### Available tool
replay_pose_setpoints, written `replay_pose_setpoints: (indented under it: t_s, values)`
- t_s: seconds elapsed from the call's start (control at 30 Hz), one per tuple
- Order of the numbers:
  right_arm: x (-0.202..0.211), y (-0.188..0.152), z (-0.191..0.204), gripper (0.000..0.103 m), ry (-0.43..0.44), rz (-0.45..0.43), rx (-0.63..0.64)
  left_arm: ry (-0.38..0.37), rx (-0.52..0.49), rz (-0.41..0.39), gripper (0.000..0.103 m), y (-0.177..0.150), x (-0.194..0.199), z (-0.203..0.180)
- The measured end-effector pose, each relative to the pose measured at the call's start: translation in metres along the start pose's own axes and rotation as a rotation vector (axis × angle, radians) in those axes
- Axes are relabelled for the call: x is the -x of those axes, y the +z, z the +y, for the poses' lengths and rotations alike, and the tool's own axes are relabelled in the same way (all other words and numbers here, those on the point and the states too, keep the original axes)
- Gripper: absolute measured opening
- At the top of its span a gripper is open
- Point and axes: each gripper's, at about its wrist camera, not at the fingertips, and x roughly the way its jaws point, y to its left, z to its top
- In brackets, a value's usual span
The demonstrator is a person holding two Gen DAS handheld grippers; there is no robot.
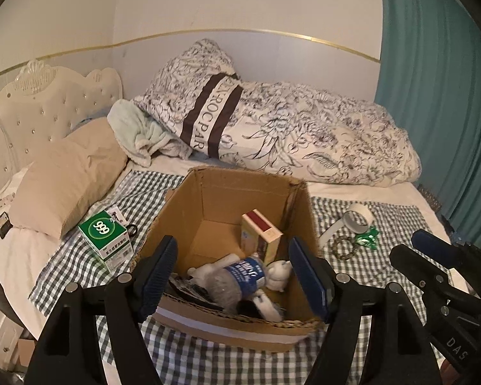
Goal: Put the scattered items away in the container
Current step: 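Withdraw both tools from the box toward the tape roll and green packet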
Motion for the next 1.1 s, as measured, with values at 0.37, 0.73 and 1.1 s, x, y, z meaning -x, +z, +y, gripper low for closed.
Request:
replay_pose_setpoints:
  t_s: [0.37, 0.73, 1.1]
  values:
    - [0.064, -0.001, -0.02, 0.057, -0.059, -0.067, -0.011, -0.016, 0.004, -0.066, 0.085, 0.003, 0.049, -0.033]
    - [0.116, 0.002, -0.051, 0.082, -0.115, -0.106, -0.032, -0.026, -0.009, -0.102, 0.099, 0.005, 0.083, -0.069]
    - [0.151, 0.0, -0.079, 0.103, -0.178, -0.151, -0.043, -0.06, -0.036, -0.12, 0.103, 0.009, 0.099, -0.102]
